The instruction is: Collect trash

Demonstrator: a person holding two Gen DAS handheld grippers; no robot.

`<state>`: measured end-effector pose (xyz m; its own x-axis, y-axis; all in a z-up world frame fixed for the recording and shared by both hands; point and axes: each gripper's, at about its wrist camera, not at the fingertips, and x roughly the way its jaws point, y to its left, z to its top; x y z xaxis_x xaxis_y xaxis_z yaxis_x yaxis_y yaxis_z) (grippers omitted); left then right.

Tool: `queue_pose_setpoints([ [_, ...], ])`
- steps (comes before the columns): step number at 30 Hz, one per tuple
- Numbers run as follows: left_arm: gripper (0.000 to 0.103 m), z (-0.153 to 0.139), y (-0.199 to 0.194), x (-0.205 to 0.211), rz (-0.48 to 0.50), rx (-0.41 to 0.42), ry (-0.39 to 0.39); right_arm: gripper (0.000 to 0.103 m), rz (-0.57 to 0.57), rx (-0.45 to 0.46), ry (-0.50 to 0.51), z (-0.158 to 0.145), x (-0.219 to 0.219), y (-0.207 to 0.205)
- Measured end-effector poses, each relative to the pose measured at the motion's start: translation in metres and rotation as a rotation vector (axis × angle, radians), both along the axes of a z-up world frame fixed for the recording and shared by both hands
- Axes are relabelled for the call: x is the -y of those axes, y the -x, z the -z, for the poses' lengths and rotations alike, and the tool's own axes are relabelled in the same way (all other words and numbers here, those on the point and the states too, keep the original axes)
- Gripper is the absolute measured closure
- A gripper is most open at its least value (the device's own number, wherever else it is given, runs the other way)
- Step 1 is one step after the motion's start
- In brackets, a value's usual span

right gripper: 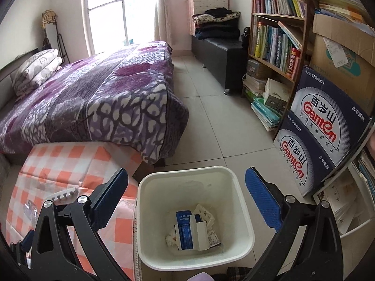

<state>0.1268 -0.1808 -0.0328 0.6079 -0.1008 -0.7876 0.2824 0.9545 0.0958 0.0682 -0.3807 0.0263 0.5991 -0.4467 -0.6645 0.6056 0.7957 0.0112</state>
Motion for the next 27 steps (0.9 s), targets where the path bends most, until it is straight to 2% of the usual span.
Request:
queue_pose_setpoints([
  [7, 0.022, 0.003, -0.005, -0.064, -0.079, -0.027, -0.091, 0.007, -0.156, -0.074, 0.028, 0.017, -0.059, -0.030],
  [13, 0.022, 0.006, -0.012, -0.125, -0.171, -0.069, -0.125, 0.007, -0.277, -0.121, 0.063, 0.030, -0.110, -0.044],
  [19, 0.022, 0.011, -0.026, -0.188, -0.269, -0.181, -0.100, 0.007, -0.394, -0.177, 0.091, 0.046, -0.158, -0.053],
  [27, 0.022, 0.024, -0.029, -0.254, -0.293, -0.336, -0.112, 0.007, -0.520, -0.200, 0.085, 0.054, -0.205, -0.058],
])
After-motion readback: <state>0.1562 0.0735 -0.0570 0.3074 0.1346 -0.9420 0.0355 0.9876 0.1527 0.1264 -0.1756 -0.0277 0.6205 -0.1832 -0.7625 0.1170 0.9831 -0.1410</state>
